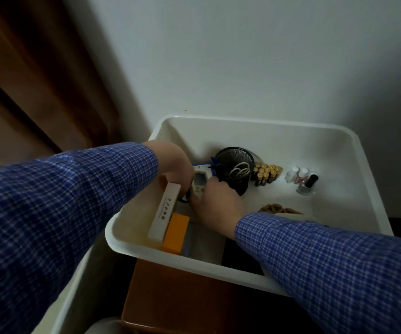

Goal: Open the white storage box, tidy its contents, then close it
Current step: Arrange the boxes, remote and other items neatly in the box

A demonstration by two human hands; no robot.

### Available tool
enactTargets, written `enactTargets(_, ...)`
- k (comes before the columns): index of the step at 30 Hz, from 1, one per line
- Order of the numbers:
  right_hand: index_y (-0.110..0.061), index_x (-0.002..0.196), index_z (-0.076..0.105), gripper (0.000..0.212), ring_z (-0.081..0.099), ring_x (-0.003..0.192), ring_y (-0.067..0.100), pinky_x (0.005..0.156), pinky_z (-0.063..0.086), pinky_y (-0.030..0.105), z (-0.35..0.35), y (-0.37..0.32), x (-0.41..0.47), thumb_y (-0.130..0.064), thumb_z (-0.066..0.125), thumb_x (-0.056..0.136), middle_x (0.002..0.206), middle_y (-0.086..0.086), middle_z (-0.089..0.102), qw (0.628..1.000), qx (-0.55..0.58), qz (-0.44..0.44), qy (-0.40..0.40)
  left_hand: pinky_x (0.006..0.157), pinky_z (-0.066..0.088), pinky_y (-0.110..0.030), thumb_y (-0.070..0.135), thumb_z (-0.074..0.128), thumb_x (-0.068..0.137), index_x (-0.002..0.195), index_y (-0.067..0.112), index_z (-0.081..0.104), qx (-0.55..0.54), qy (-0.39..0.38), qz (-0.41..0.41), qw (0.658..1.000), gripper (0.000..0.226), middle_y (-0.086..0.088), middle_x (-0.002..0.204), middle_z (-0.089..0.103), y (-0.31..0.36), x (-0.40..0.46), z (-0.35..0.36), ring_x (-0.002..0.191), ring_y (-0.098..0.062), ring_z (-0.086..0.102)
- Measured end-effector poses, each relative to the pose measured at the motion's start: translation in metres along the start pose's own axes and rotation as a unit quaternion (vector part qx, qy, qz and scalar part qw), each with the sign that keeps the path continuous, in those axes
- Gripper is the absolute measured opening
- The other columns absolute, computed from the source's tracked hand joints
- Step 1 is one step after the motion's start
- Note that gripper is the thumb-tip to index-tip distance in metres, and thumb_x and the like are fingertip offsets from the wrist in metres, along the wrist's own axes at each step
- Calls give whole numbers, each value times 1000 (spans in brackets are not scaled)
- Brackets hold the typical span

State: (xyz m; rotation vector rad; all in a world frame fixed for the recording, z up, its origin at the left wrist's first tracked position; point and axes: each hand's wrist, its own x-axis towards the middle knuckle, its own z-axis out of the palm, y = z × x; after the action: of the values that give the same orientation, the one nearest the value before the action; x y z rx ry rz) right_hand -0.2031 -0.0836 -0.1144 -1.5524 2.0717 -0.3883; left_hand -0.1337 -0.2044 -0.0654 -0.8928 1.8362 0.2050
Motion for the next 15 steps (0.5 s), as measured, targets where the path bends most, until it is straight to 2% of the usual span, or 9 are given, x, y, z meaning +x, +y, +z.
enactTargets(3, -8, 130, 45, 53, 62, 101, 31, 66, 44, 34, 4, -3, 2, -49, 54, 98, 121, 16, 55, 1000, -19, -3, 5, 93, 50, -36, 29, 50, 103, 114, 5, 65, 1, -7, 18, 1000, 31, -7, 103, 64, -2, 4, 3, 91, -22, 60)
enactTargets(5, -8, 132, 44, 49, 62, 102, 31, 69, 47, 33, 4, -6, 3, -41, 57, 99, 124, 17, 53, 999, -45, -13, 0, 96, 48, -36, 27, 49, 104, 112, 6, 64, 31, -1, 29, 999, 27, -10, 106, 62, -3, 6, 5, 93, -22, 56)
enactTargets(7, -7, 135, 42, 48, 62, 104, 31, 71, 46, 31, 3, -8, 3, -33, 60, 98, 127, 19, 51, 998, -58, -17, -17, 99, 50, -37, 26, 50, 103, 118, 5, 64, 63, 12, 41, 997, 29, -14, 114, 66, -1, 7, 9, 94, -22, 57)
enactTargets(9, -6, 135, 42, 46, 62, 105, 30, 73, 46, 31, 1, -9, 3, -30, 58, 100, 129, 19, 50, 998, -55, -16, -32, 93, 52, -33, 25, 53, 102, 118, 5, 64, 61, 25, 45, 997, 28, -13, 110, 67, 0, 7, 13, 90, -21, 59)
enactTargets(12, -5, 134, 43, 44, 61, 106, 31, 77, 48, 32, -3, -9, 2, -29, 56, 101, 129, 19, 50, 998, -42, -15, -41, 78, 47, -26, 22, 53, 103, 120, 8, 63, 51, 68, 43, 995, 25, -5, 98, 61, 0, 2, 19, 86, -17, 58)
enactTargets(15, -5, 136, 41, 49, 61, 108, 31, 84, 53, 35, -4, -10, 0, -30, 61, 98, 129, 20, 50, 998, -33, -20, -49, 84, 52, -29, 21, 54, 101, 116, 11, 63, 82, 128, 47, 987, 21, -1, 92, 60, -5, -2, 24, 89, -18, 61)
